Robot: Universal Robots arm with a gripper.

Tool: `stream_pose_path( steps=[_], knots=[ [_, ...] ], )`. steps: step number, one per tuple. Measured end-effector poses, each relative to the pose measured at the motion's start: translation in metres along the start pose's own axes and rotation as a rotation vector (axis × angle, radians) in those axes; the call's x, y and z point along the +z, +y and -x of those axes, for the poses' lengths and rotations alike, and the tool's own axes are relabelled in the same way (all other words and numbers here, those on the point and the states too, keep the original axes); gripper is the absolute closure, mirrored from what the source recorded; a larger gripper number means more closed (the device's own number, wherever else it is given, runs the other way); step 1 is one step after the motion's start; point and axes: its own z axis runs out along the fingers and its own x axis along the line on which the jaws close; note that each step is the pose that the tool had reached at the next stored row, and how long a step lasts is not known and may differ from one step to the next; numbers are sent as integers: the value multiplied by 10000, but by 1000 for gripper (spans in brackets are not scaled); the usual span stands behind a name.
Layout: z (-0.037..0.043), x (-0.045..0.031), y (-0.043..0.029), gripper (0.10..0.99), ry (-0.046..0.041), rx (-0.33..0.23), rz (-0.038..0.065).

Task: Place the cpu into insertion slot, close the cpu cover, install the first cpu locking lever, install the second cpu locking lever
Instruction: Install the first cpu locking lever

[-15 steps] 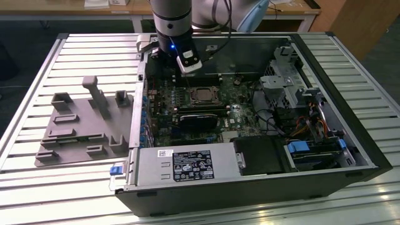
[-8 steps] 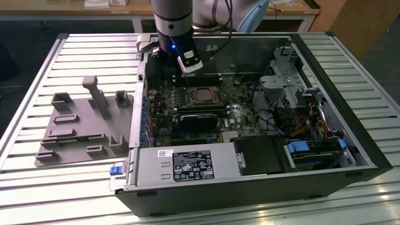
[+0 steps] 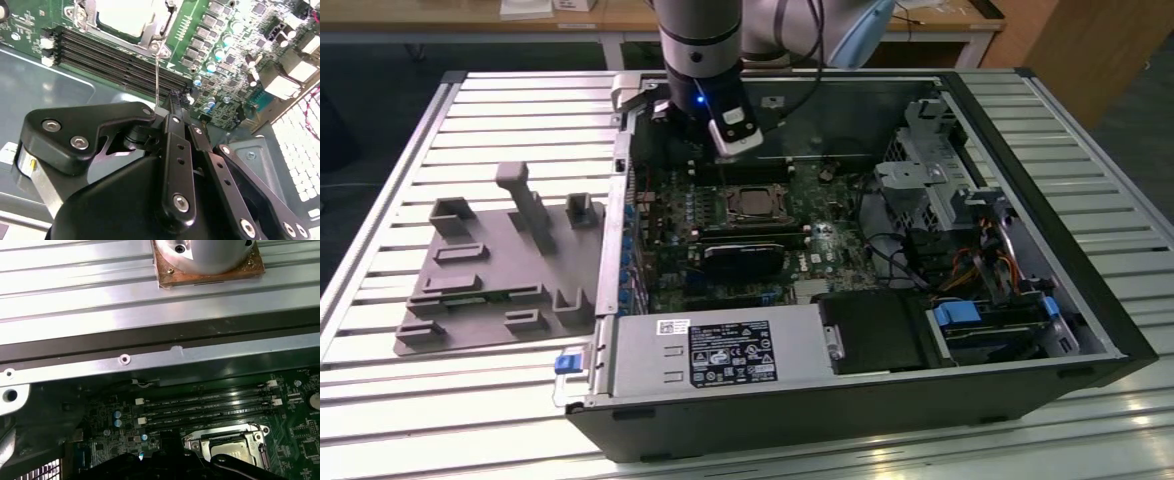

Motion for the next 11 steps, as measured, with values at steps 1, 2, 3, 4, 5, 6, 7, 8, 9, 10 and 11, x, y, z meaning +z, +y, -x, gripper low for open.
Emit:
stream_pose_path(
  steps=[1,2,3,4,5,6,7,8,9,10,11],
  knots=[
    [17,1,3,984,0,1,0],
    [36,1,5,984,0,0,-1],
    [56,2,9,984,0,0,0],
    [77,4,12,984,0,-1,0],
    [96,4,15,984,0,-1,0],
    [116,5,18,984,0,-1,-1],
    [134,6,20,984,0,0,-1],
    [151,7,23,984,0,1,-1],
    [169,8,26,984,0,0,0],
    [185,8,28,984,1,0,-1],
    [201,9,31,984,0,-1,-1]
  ],
)
